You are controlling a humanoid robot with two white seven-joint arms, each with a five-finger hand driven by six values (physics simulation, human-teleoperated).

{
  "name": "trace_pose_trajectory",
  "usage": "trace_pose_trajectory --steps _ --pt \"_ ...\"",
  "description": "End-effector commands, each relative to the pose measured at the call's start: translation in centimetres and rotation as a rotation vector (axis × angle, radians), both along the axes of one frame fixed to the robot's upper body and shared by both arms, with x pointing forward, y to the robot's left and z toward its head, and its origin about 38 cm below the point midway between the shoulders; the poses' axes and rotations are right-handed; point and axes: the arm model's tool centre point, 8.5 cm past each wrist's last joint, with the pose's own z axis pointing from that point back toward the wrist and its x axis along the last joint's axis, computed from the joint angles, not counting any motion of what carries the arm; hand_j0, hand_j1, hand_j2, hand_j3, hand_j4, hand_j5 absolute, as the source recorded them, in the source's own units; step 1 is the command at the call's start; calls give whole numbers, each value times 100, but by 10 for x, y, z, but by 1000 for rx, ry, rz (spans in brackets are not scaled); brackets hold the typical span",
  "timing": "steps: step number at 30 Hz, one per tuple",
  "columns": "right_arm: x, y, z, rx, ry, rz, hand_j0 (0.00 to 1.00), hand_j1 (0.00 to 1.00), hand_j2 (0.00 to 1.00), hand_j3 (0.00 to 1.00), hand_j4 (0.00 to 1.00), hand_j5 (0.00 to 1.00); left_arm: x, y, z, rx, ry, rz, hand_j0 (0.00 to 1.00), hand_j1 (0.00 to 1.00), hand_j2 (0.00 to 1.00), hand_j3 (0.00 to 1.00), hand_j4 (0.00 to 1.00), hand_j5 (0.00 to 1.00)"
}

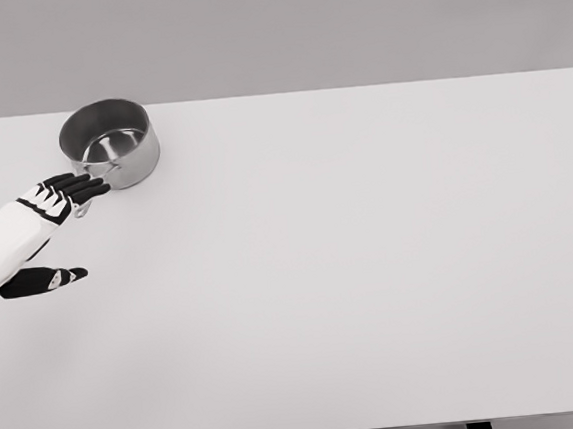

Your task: Rotate pot handle

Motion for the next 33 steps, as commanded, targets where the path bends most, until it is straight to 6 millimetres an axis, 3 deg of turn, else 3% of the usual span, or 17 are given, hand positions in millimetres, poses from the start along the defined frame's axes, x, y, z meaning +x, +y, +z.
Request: trace_pose_trajectory --steps 1,10,11,13,15,16,19,20,24,26,29,33 --pt "-1 0 0 1 2 0 100 100 100 100 100 100 0 1 1 -8 -1 2 100 100 100 100 100 100" --pt "0 0 0 0 0 0 100 100 100 100 100 100 4 -3 6 -2 2 -24 100 100 100 100 100 100" --pt "0 0 0 0 0 0 100 100 100 100 100 100 11 -1 22 14 9 -66 100 100 100 100 100 100" --pt "0 0 0 0 0 0 100 100 100 100 100 100 9 -16 21 1 163 -228 100 100 100 100 100 100" --pt "0 0 0 0 0 0 100 100 100 100 100 100 17 -24 53 -187 124 -328 100 100 100 100 100 100" --pt "0 0 0 0 0 0 100 100 100 100 100 100 28 -36 76 -225 70 -385 100 100 100 100 100 100" --pt "0 0 0 0 0 -1 100 100 100 100 100 100 43 -57 116 -235 1 -484 100 100 100 100 100 100" --pt "0 0 0 0 0 -1 100 100 100 100 100 100 47 -62 115 -236 37 -484 100 100 100 100 100 100" --pt "0 0 0 0 0 0 100 100 100 100 100 100 67 -103 77 -200 375 -444 100 100 100 100 100 100" --pt "-1 0 0 1 1 -1 100 100 100 100 100 100 73 -101 60 -209 582 -344 100 100 100 100 100 100" --pt "0 0 0 0 0 0 100 100 100 100 100 100 81 -104 66 -259 760 -298 100 100 100 100 100 100" --pt "0 0 0 0 0 0 100 100 100 100 100 100 83 -91 60 -303 1017 -163 100 100 100 100 100 100"
